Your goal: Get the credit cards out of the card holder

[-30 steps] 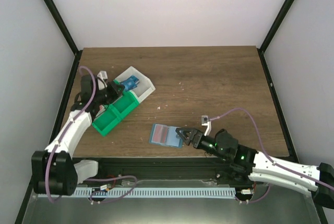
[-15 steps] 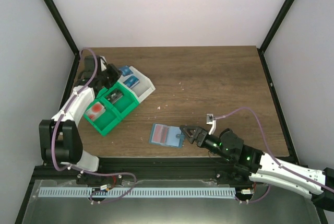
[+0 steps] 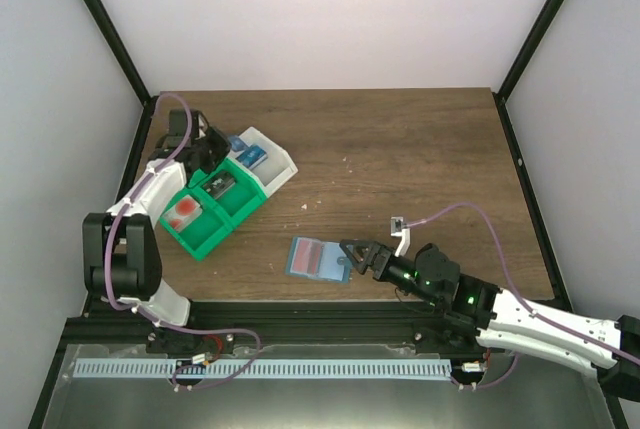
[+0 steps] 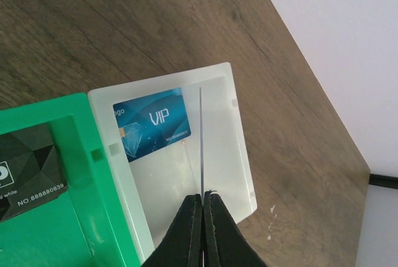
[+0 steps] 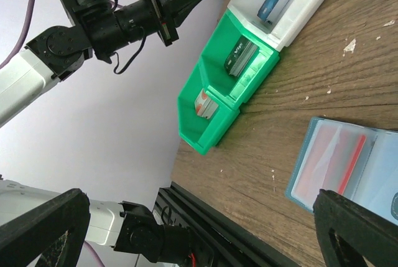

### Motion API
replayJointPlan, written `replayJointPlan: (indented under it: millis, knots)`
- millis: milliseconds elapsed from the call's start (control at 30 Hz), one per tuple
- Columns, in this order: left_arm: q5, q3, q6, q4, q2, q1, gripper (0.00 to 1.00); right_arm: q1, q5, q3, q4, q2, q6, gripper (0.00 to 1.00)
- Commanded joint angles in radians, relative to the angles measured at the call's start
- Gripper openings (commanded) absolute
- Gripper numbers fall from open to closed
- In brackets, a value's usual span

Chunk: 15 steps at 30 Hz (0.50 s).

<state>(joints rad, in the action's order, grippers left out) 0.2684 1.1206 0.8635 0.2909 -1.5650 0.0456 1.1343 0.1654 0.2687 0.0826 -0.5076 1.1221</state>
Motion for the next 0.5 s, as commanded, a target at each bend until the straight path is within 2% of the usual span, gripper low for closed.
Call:
replayJointPlan:
  millis: [0,233,467]
  knots:
    - [-0.032,-0.001,0.04,-0.014,-0.049,-0.002,0.0,-0.003,0.023,0.041,0.001,-0.001,0.007,1.0]
    - [-0.068,-0.01,0.13,-0.077,-0.103,0.013,0.0,-0.004,0.028,0.046,0.002,-0.016,0.015,1.0]
    - [-0.107,0.017,0.143,-0.119,-0.156,0.041,0.0,-0.004,0.029,0.058,-0.012,-0.036,0.018,1.0]
